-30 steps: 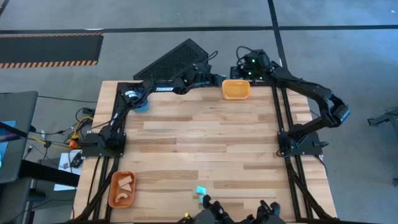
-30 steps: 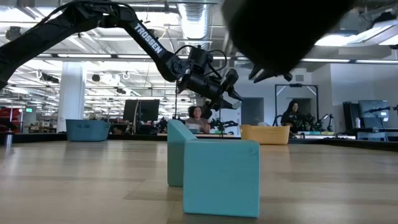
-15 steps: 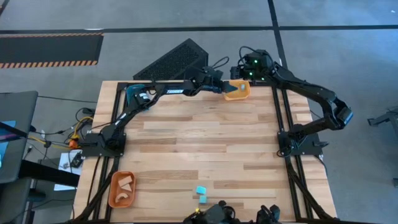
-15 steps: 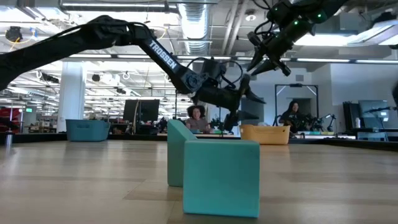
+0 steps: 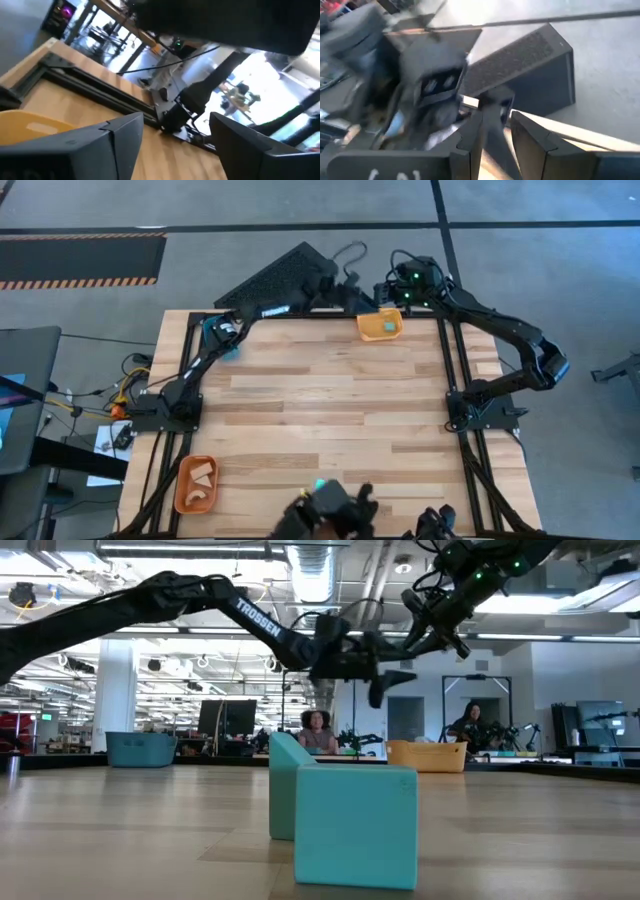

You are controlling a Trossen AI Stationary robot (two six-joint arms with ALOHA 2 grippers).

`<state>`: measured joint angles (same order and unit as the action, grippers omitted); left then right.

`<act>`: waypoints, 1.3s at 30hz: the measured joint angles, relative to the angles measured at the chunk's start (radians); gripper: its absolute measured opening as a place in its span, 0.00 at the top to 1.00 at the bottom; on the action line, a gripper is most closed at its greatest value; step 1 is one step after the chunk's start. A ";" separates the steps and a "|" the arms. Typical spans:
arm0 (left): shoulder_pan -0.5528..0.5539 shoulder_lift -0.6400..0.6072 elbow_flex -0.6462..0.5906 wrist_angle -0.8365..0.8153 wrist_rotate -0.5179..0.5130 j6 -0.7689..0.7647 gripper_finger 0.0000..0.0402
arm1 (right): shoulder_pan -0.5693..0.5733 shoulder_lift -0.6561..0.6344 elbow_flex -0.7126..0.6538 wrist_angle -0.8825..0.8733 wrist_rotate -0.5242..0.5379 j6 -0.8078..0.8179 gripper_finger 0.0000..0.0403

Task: Sort & place blocks by color
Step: Put the top light blue block into the yellow bin

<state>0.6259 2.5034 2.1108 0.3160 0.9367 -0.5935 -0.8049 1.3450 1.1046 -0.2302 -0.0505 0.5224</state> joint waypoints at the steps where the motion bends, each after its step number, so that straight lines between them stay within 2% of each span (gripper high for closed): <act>1: 0.023 0.000 0.009 -0.004 0.026 -0.022 0.49 | 0.004 -0.003 0.000 0.013 0.000 0.000 0.70; 5: 0.103 -0.012 0.010 -0.008 0.141 -0.059 0.59 | 0.040 -0.006 0.000 0.120 0.000 -0.013 0.70; 8: 0.122 -0.054 -0.026 -0.022 0.235 -0.062 0.70 | 0.071 -0.006 0.001 0.176 0.001 -0.032 0.70; 12: 0.131 -0.181 -0.103 -0.127 0.260 0.078 0.82 | 0.121 0.015 0.000 0.104 0.045 -0.043 0.70; 14: 0.134 -0.263 -0.146 -0.255 0.239 0.207 0.86 | 0.158 0.019 -0.001 0.086 0.058 -0.037 0.70; 19: 0.133 -0.452 -0.270 -0.655 0.008 0.600 0.92 | 0.285 0.016 0.001 0.117 0.108 -0.021 0.70; 22: 0.132 -0.545 -0.381 -0.735 -0.036 0.697 0.93 | 0.370 0.016 0.001 0.140 0.188 -0.014 0.70; 28: 0.116 -0.775 -0.742 -0.610 -0.050 0.678 0.93 | 0.559 0.016 0.001 0.123 0.385 0.096 0.70; 33: 0.047 -0.980 -1.064 -0.418 -0.155 0.616 0.93 | 0.752 0.016 0.001 0.095 0.574 0.266 0.70; 36: -0.020 -1.063 -1.216 -0.259 -0.217 0.530 0.93 | 0.874 0.040 0.002 0.086 0.695 0.362 0.71; 39: -0.077 -1.106 -1.311 -0.117 -0.246 0.399 0.93 | 0.969 0.064 -0.001 0.027 0.751 0.479 0.73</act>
<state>0.5490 1.3976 0.7998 0.1994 0.6907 -0.1941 0.1641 1.4092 1.1032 -0.2031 0.7004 1.0010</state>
